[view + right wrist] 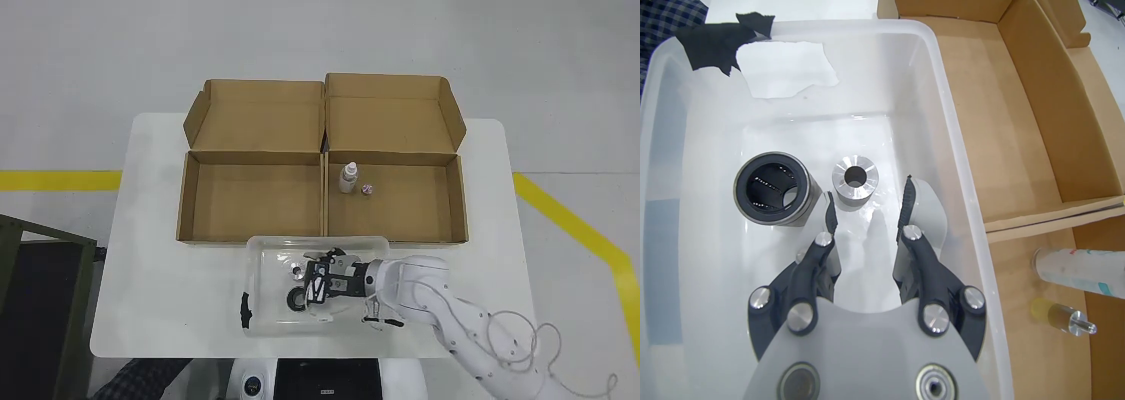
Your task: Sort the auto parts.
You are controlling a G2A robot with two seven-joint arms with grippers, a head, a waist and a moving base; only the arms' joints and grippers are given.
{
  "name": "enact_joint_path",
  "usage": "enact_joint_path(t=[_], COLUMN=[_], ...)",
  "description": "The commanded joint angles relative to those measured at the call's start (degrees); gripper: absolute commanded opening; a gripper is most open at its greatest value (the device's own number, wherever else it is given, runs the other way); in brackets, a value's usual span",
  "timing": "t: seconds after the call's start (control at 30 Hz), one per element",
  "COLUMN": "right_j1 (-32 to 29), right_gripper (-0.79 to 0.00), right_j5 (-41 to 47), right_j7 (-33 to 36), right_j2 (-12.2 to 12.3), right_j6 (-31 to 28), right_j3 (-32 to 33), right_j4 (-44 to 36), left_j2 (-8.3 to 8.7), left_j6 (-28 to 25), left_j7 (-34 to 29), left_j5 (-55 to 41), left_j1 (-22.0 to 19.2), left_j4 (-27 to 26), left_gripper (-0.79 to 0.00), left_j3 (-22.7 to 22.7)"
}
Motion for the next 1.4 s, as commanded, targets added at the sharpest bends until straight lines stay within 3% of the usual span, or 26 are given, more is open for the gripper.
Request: enact_joint_path(t=[0.0,1.03,1.1,1.17,1.2,1.23,1.37], right_j1=[0.4,7.9,8.2,8.4,8.4,8.4,8.2], right_gripper=[-0.465,-0.471,-0.502,-0.643,-0.677,-0.782,-0.785], right_j5=[0.2,4.0,4.3,4.5,4.6,4.7,5.3], right_j7=[0.1,0.9,0.9,1.0,1.0,1.0,0.7], right_j2=[-0.2,-4.0,-4.2,-4.3,-4.4,-4.4,-4.4], right_j6=[0.0,0.8,0.7,0.6,0.5,0.5,-0.2], right_j3=[-0.5,-7.9,-8.1,-8.2,-8.2,-8.2,-7.8], right_j4=[0.8,11.2,11.5,11.8,11.8,11.9,11.3], left_j2=[0.00,0.00,0.00,0.00,0.00,0.00,0.00], left_j6=[0.0,0.0,0.0,0.0,0.0,0.0,0.0], left_j7=[0.0,0.0,0.0,0.0,0.0,0.0,0.0], left_j5=[0.0,0.0,0.0,0.0,0.0,0.0,0.0], left_j1=[0.0,0.0,0.0,0.0,0.0,0.0,0.0], left_j4=[0.0,0.0,0.0,0.0,0.0,0.0,0.0], left_gripper=[0.000,0.000,0.000,0.000,0.000,0.000,0.000], left_j3=[0.0,0.0,0.0,0.0,0.0,0.0,0.0])
